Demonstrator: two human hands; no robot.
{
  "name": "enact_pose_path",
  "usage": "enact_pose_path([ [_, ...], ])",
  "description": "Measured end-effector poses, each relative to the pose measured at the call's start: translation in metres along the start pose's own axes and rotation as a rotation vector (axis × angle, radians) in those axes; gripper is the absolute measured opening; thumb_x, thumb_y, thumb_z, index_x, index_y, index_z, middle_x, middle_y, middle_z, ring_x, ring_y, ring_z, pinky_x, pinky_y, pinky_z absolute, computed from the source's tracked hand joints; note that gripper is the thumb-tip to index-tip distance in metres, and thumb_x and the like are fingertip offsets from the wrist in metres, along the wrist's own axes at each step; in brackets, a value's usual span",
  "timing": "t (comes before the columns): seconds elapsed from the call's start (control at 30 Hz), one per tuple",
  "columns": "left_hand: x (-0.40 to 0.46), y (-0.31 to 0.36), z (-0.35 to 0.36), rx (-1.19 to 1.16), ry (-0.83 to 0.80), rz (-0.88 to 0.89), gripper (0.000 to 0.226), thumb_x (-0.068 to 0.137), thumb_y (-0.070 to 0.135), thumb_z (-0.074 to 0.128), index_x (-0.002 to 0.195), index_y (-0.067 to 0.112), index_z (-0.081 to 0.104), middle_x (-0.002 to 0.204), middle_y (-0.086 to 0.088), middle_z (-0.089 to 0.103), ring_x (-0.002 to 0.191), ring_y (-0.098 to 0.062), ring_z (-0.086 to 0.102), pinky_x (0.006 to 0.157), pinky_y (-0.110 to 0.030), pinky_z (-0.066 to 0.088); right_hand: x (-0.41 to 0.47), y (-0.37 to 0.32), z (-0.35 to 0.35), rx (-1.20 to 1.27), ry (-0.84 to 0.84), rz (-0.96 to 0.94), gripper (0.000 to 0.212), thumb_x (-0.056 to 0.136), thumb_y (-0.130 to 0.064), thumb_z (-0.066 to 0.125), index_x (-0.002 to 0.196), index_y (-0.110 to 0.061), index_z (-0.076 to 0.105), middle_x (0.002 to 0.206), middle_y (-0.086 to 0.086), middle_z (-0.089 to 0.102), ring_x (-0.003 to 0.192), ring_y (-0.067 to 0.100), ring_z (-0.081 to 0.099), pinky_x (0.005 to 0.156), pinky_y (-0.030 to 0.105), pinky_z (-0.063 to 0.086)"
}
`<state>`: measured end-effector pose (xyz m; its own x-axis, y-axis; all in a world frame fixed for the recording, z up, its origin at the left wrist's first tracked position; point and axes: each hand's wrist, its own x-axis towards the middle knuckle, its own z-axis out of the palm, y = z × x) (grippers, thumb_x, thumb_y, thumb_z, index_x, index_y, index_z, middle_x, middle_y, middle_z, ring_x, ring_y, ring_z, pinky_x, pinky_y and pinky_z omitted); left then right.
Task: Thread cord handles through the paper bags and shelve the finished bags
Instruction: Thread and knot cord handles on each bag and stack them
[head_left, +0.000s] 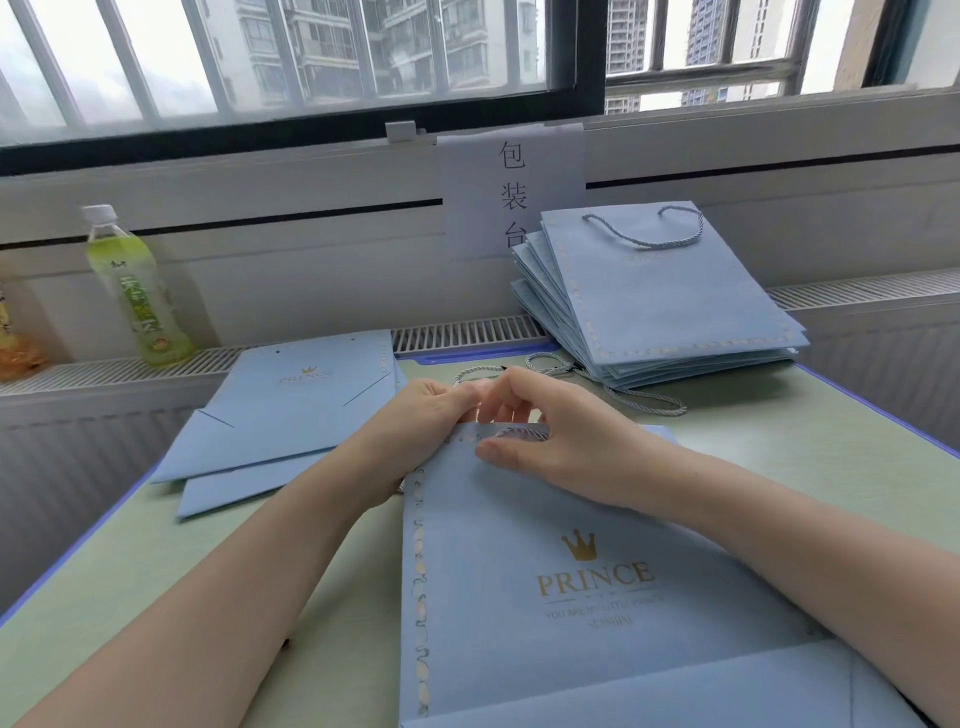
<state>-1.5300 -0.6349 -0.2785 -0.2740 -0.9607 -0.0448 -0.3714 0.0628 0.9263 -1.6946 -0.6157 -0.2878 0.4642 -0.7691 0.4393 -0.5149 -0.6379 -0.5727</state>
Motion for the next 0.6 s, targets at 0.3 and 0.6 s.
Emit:
enact_pose_path([
  [0.3,-0.001,-0.003,-0.002,-0.064,-0.067,-0.019,0.057,0.083,0.047,0.058,0.084,-0.010,0.063,0.075,-0.019,0.059,0.065,-0.029,0.055,0.054,-0.027,0.046,0.000,-0.004,0.001,-0.117,-0.046,0.058,0.022,0.084,-0.034,0.067,0.087,-0.027,0.046,0.079,-0.025,0.047,0.076,-0.013,0.045,0.069,0.007,0.034],
  [0.6,-0.002,-0.002,0.002,-0.166,0.000,0.063,0.053,0.090,0.039,0.053,0.087,-0.012,0.066,0.080,-0.024,0.068,0.060,-0.026,0.064,0.057,-0.028,0.053,0.003,0.001,-0.009,-0.067,-0.032,0.025,0.014,0.087,-0.026,0.065,0.087,-0.025,0.052,0.082,-0.022,0.052,0.078,-0.015,0.048,0.071,0.004,0.034],
])
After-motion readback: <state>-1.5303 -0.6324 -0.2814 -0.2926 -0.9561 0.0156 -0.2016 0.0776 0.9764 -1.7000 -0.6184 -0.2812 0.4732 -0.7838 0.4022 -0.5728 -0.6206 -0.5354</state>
